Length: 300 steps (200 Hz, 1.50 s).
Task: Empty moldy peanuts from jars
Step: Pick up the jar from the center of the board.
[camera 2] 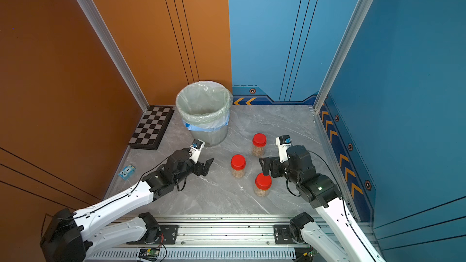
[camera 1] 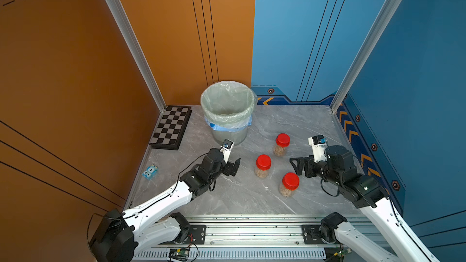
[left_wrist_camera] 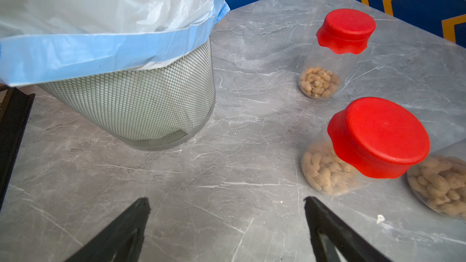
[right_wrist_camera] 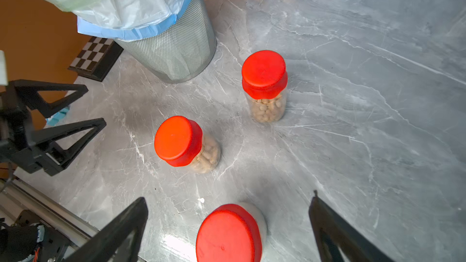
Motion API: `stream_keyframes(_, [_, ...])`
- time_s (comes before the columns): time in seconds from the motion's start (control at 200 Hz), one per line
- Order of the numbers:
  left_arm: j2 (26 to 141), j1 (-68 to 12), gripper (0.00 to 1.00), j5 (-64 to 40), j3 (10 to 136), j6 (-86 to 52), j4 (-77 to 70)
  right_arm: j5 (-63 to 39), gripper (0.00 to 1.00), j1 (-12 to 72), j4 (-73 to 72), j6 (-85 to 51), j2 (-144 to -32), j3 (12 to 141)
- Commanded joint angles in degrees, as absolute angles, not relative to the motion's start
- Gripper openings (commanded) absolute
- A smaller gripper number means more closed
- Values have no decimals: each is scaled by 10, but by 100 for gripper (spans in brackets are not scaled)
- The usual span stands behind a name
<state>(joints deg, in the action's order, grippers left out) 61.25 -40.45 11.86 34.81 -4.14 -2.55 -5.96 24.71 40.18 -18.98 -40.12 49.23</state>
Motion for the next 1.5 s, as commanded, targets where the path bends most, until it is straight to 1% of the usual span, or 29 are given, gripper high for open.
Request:
stream_keyframes(0.0, [623, -403, 98, 100, 356, -39, -35, -72, 100, 250, 429, -258, -365, 454])
stream_keyframes(0.175, [633, -406, 98, 99, 366, -37, -35, -26, 100, 290, 449, -367, -256, 383])
stream_keyframes(0.26, [629, -405, 98, 102, 366, -35, -36, -14, 100, 309, 462, -391, -201, 363])
stream_keyframes(0.355, [633, -406, 98, 87, 365, -33, -46, -17, 100, 320, 498, -397, -182, 372])
stream_keyframes(0.52, [653, -406, 98, 82, 371, -28, -47, -31, 100, 343, 551, -379, -197, 390])
stream_keyframes(0.751, [654, -409, 98, 86, 370, -21, -56, 31, 100, 398, 541, -404, -234, 380])
stream_keyframes(0.766, [653, -409, 98, 87, 370, -20, -58, 37, 100, 416, 538, -406, -238, 379])
stream_keyframes(0.951, [654, -409, 98, 90, 369, -16, -70, 105, 100, 511, 479, -417, -285, 361])
stream_keyframes(1.076, [655, -406, 98, 88, 369, -11, -72, 185, 100, 562, 502, -431, -299, 374])
stream_keyframes(1.266, [653, -405, 98, 85, 369, -10, -72, 219, 100, 573, 503, -436, -333, 359])
stream_keyframes(1.361, [650, -405, 98, 86, 367, -11, -74, 197, 100, 576, 461, -423, -352, 340])
stream_keyframes(1.496, [646, -405, 98, 87, 363, -12, -78, 193, 100, 583, 442, -423, -333, 334])
